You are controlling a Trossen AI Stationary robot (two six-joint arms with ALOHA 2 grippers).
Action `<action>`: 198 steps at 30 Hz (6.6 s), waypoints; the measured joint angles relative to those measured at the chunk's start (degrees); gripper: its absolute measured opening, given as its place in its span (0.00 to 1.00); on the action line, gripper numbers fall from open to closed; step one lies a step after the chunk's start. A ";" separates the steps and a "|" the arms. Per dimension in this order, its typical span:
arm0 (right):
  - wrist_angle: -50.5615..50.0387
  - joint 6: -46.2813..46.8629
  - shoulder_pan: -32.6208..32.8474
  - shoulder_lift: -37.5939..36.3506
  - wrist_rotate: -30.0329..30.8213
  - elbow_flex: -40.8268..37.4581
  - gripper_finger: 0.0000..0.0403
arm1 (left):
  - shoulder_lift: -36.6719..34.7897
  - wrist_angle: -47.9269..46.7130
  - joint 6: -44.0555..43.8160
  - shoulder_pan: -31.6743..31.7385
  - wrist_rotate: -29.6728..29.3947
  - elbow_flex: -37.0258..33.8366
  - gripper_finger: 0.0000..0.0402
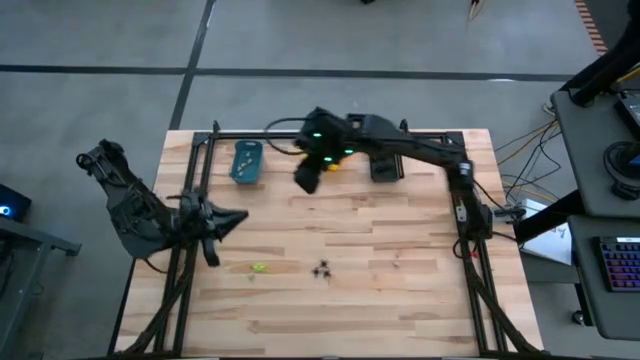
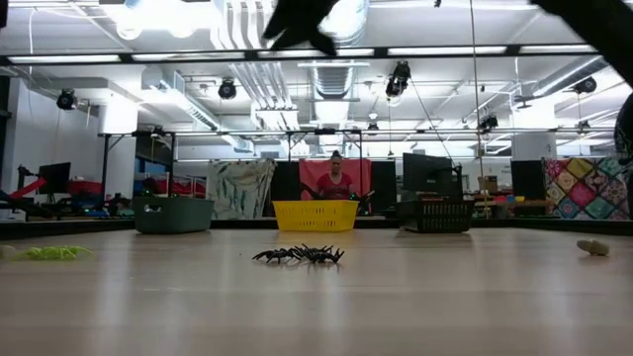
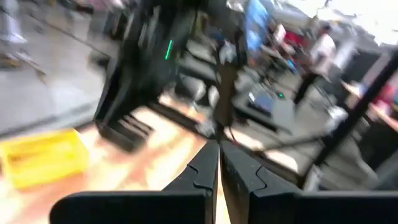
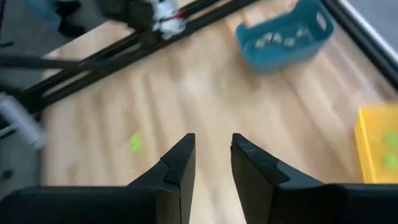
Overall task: Sort Halloween decoration
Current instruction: Put the black spider toy into the black bin
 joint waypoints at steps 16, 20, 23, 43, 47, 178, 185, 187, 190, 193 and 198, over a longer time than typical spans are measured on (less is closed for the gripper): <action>-31.10 20.50 25.67 -10.22 9.25 -0.04 0.17 | 12.10 -14.79 -23.26 0.71 26.88 -0.04 0.00; -31.08 19.26 29.26 -11.23 10.30 -0.15 0.17 | 15.12 -14.07 -23.91 2.84 27.29 -0.04 0.00; -31.15 16.08 30.44 -12.41 11.71 -0.60 0.17 | 17.11 -12.70 -22.58 6.00 30.21 -0.04 0.00; -10.78 -0.03 25.08 -42.53 24.89 -41.00 0.17 | 36.72 7.51 7.69 22.11 48.61 -0.04 0.00; 3.75 -2.06 23.49 -49.42 24.87 -54.76 0.17 | 40.96 10.03 9.01 23.85 52.77 -0.04 0.00; 50.93 38.38 22.72 -8.56 5.43 -65.87 0.40 | 51.48 48.59 11.23 25.29 53.04 -22.93 0.00; 51.04 15.71 29.15 -8.63 16.82 -65.76 0.41 | 49.90 47.61 12.91 25.22 53.53 -23.23 0.00; 50.82 13.63 30.14 -8.63 20.68 -66.02 0.41 | 49.90 47.81 12.98 25.14 53.51 -23.27 0.00; 51.14 11.07 30.44 -8.63 23.80 -66.18 0.41 | 49.87 48.09 13.00 25.07 53.51 -23.28 0.00; 53.53 7.84 30.41 -8.63 23.83 -66.17 0.41 | 49.85 48.58 13.00 25.06 53.49 -23.28 0.00; 56.25 3.97 30.40 -8.63 23.82 -66.18 0.41 | 49.81 48.83 13.02 25.06 53.27 -23.28 0.00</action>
